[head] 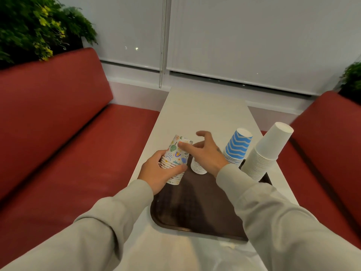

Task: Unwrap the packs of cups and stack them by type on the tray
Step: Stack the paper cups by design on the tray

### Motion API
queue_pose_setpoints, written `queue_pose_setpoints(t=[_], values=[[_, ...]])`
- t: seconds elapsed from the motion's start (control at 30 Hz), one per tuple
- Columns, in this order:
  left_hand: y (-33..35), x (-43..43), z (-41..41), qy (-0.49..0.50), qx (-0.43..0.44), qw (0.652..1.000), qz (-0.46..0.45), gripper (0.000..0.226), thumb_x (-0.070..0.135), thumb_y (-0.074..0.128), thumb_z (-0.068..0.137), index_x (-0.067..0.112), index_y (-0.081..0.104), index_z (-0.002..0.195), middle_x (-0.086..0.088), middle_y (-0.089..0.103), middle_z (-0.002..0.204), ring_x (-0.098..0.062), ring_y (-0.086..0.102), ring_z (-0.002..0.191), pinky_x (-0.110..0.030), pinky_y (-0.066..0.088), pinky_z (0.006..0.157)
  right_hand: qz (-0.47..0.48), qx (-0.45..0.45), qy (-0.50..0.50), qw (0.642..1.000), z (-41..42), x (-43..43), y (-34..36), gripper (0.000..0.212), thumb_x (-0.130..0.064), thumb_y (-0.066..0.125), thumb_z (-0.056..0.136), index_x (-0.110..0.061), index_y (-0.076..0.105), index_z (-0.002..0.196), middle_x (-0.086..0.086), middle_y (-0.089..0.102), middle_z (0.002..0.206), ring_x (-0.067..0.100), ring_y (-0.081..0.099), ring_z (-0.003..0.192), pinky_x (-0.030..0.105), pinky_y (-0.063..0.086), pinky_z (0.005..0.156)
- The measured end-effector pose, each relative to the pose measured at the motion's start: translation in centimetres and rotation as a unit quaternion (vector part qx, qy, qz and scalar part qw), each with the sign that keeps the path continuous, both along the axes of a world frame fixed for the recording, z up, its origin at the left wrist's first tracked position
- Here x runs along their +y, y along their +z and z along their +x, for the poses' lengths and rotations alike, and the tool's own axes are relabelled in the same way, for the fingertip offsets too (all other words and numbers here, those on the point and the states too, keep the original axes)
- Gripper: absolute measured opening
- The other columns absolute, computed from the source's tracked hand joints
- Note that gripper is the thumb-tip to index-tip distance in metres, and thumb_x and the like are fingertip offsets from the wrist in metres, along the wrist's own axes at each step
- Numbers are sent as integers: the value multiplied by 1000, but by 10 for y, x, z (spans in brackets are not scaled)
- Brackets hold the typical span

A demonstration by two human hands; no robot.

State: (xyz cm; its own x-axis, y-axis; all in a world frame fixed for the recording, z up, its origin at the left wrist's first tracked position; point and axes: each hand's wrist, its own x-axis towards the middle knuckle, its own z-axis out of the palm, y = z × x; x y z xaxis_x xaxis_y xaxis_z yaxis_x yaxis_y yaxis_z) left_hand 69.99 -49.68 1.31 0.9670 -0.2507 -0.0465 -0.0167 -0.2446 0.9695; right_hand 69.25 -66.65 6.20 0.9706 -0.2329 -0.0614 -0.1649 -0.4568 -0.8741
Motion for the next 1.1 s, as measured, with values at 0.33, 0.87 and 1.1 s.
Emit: queue_pose_setpoints(t=[0.33,0.87,1.1], values=[[12,5,-10,9,-27,1000,13,57,26,88,70,28,60,121,10,69,106,-8,68,92,-22,57,72,85,35,47,995,-9,20,-15,128,-45,94,41,-41,21,146,0,50,135,22,59,119,46,56,95],[-1,5,-6,-5,-21,999,27,61,41,84,73,26,58,126,8,69,112,-12,68,96,-37,60,84,51,24,46,997,-6,13,-24,84,-33,91,68,-39,34,130,0,57,128,21,61,115,44,56,96],[-13,8,-1,4,5,998,55,62,48,87,66,25,62,117,7,70,103,-11,69,91,-35,60,80,124,-14,15,992,9,-4,-17,74,-33,81,81,-34,33,138,2,61,127,20,64,112,47,55,97]])
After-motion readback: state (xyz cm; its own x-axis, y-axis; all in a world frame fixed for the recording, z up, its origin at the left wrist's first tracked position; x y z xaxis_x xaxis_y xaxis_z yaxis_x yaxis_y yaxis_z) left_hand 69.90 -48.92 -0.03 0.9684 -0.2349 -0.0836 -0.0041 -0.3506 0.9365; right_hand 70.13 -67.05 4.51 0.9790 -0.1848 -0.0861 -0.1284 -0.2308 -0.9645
